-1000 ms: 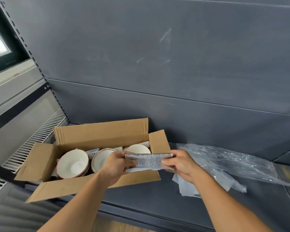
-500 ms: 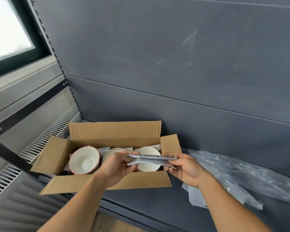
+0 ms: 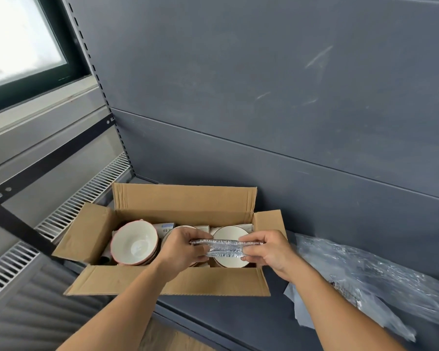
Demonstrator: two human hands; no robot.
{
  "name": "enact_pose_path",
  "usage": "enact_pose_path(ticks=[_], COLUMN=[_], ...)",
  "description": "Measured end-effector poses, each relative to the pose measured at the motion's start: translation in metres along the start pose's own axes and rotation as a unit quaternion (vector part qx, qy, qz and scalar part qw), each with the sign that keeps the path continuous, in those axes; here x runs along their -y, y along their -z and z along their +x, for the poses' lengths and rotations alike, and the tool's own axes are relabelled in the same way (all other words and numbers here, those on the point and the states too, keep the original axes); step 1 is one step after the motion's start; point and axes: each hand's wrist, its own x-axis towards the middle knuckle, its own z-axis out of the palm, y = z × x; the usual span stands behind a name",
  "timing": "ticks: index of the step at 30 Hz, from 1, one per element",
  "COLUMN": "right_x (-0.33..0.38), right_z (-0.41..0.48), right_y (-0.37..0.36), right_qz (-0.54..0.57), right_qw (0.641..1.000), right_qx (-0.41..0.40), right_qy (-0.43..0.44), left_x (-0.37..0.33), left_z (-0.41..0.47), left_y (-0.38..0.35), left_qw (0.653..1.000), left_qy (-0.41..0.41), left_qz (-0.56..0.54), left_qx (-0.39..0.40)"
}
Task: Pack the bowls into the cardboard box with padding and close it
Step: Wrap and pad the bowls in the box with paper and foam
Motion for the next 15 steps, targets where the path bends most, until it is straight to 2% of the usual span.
enact_pose_path(ticks=[5, 10, 12, 15], right_x=[-0.003, -0.014, -0.018, -0.018], right_z=[0.010, 0.024, 0.028, 0.029], right_y=[-0.004, 0.003, 0.004, 0.004], right_qz=[-0.032, -0.040, -0.135, -0.342], right_qw=[0.999, 0.999, 0.990, 0.939], right_qx=[-0.032, 0.006, 0.013, 0.022], right_qy=[0.004, -0.021, -0.029, -0.013], left_x=[0.005, 0.019, 0.026, 0.028], left_z=[0.012, 0.024, 0.030, 0.034], left_y=[-0.001, -0.007, -0.012, -0.021], left_qw=[0.999, 0.995, 0.982, 0.944], left_qy=[-0.001, 0.031, 0.033, 0.018], left_qz=[0.016, 0.089, 0.186, 0.328], left_qx=[-0.035, -0.042, -0.026, 0.005])
